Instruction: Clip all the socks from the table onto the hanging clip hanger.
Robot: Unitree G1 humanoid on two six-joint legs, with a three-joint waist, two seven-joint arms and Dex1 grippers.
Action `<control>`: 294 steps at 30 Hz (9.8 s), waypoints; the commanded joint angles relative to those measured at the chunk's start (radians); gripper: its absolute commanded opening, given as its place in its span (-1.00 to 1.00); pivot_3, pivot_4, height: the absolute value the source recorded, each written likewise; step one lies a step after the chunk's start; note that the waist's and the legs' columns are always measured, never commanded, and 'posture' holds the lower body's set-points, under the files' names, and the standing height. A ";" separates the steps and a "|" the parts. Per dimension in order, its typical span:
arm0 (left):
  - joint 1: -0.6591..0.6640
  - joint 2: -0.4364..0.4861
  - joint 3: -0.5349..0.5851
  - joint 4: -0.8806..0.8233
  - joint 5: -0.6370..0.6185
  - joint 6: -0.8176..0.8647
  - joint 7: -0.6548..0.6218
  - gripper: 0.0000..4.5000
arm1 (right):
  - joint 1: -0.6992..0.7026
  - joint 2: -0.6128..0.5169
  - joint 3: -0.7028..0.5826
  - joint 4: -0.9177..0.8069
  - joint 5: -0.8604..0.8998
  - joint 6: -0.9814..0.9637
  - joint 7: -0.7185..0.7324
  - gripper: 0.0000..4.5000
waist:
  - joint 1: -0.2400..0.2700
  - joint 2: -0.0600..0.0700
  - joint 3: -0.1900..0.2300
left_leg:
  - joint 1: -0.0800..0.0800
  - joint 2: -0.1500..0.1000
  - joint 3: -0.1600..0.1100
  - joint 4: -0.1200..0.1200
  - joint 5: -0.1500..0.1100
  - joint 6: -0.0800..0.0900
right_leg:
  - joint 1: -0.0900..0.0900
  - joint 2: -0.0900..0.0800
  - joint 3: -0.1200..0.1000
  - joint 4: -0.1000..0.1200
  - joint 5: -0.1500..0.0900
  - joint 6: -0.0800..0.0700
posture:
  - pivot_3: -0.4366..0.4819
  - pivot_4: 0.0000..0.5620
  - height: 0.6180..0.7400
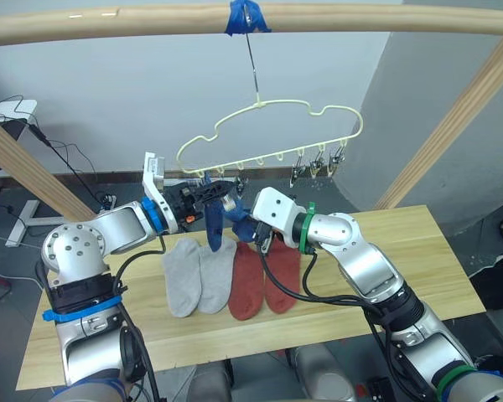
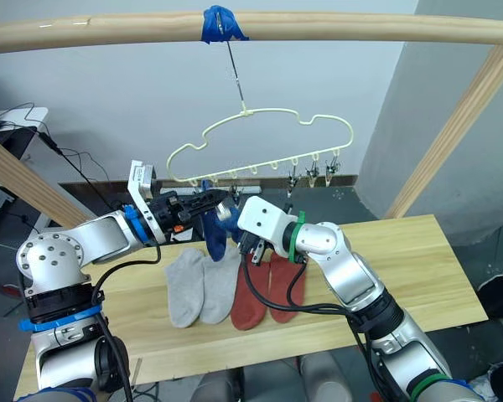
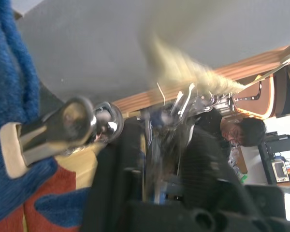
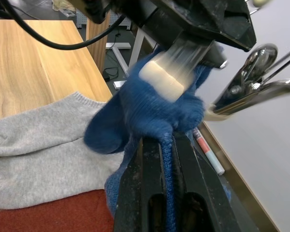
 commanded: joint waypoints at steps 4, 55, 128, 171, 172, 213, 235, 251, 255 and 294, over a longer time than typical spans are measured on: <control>0.006 0.069 -0.001 -0.048 -0.006 -0.025 -0.033 0.63 | 0.008 0.025 -0.041 -0.020 0.039 0.019 -0.011 -1.00 | -0.001 -0.001 0.006 | 0.000 0.000 0.000 0.000 0.000 0.000 | 0.000 0.000 0.000 0.000 0.000 0.000 | -0.34 -0.14 1.00; 0.164 -0.239 -0.544 0.032 1.023 -1.304 -0.039 0.18 | 0.316 -0.203 -0.581 -0.534 0.742 0.345 -0.127 1.00 | 0.049 -0.001 0.013 | -0.006 -0.001 0.002 0.002 -0.003 -0.001 | -0.003 -0.001 0.000 -0.001 -0.003 0.000 | -0.49 -0.20 1.00; -0.004 -0.310 -0.506 0.209 1.028 -1.374 -0.013 -0.85 | 0.360 -0.301 -0.486 -0.418 0.785 0.253 -0.215 1.00 | 0.015 -0.001 0.012 | -0.007 -0.001 0.001 0.003 -0.003 -0.001 | -0.003 -0.001 0.000 0.001 -0.002 -0.001 | -0.55 -0.27 1.00; -0.148 -0.147 0.199 0.204 -0.191 0.101 0.372 -0.85 | 0.186 -0.007 -0.117 0.562 0.044 -0.372 -0.047 -0.93 | -0.006 -0.002 0.011 | 0.002 -0.001 0.000 0.013 -0.001 0.000 | 0.002 0.000 0.000 0.016 -0.002 0.001 | -0.37 -0.16 1.00; -0.143 -0.148 0.197 0.204 -0.197 0.094 0.380 -0.85 | 0.198 -0.014 -0.128 0.503 0.051 -0.360 -0.048 -0.99 | -0.007 -0.002 0.011 | 0.002 -0.001 0.000 0.013 -0.001 0.000 | 0.002 0.000 0.001 0.016 -0.002 0.001 | -0.37 -0.16 1.00; -0.083 -0.103 0.031 0.212 -0.358 -0.043 0.414 -0.85 | 0.039 0.107 -0.128 -0.018 0.157 0.038 -0.160 -0.99 | -0.009 -0.002 0.012 | 0.001 -0.001 0.000 0.010 -0.001 0.000 | 0.000 0.001 0.001 0.012 -0.002 0.001 | -0.40 -0.20 1.00; -0.052 0.042 -0.042 0.074 -0.285 -0.100 0.180 0.63 | 0.036 0.111 -0.133 0.043 0.144 0.029 -0.171 -1.00 | -0.001 -0.002 0.012 | -0.007 0.000 -0.001 0.002 -0.002 -0.001 | -0.006 -0.001 -0.001 0.001 0.001 -0.004 | -0.34 -0.20 1.00; 0.219 0.327 -0.073 -0.249 -0.192 -0.125 -0.067 1.00 | 0.241 -0.082 -0.252 0.004 0.202 0.038 -0.086 0.98 | 0.055 -0.002 0.012 | -0.016 -0.001 0.000 0.001 -0.002 -0.001 | -0.016 -0.002 -0.001 0.002 0.001 -0.004 | -0.18 -0.19 1.00; 0.300 0.309 -0.086 -0.369 -0.046 -0.241 -0.037 1.00 | 0.276 -0.077 -0.341 -0.082 0.243 0.094 -0.139 0.98 | 0.069 -0.002 0.012 | -0.015 0.000 0.000 0.002 -0.001 -0.001 | -0.016 -0.001 -0.001 0.002 0.000 -0.004 | -0.14 -0.18 1.00; 0.561 0.226 -0.214 -0.565 0.447 -0.936 -0.461 1.00 | 0.172 0.120 -0.419 -0.179 0.229 0.062 -0.474 0.61 | 0.102 -0.002 0.013 | -0.016 0.001 0.003 0.002 -0.001 0.000 | -0.017 -0.001 -0.001 0.003 0.002 -0.008 | -0.12 -0.25 1.00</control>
